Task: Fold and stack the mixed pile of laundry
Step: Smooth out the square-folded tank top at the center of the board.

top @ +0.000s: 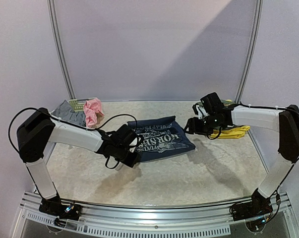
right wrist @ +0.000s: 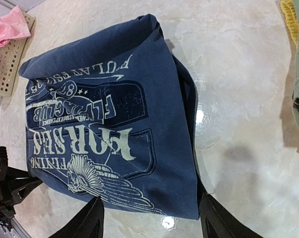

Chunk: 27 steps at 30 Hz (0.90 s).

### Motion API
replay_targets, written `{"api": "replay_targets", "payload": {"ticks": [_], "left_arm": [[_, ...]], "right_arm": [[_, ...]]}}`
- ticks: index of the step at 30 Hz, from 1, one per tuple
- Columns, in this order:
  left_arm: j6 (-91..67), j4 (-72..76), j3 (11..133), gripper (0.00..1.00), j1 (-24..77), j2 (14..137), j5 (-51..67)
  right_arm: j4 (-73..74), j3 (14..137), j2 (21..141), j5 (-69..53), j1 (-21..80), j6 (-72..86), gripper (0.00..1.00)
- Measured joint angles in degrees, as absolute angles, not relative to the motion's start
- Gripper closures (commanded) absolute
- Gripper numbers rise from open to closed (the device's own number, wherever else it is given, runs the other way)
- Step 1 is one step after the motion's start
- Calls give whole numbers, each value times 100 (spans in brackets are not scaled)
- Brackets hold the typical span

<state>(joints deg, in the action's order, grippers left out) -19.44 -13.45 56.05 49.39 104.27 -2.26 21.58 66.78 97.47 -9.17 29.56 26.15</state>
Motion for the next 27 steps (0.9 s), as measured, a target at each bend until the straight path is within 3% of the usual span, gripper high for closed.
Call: {"api": "replay_targets", "payload": {"ticks": [15, 27], "left_arm": [[-2174, -1608, 4480, 100, 4960, 9356, -593], [-2285, -1835, 4268, 100, 4960, 9089, -703]], "right_arm": [[2097, 6801, 9566, -1026, 2956, 2635, 30], [1656, 8348, 11437, -1892, 3028, 1900, 40]]}}
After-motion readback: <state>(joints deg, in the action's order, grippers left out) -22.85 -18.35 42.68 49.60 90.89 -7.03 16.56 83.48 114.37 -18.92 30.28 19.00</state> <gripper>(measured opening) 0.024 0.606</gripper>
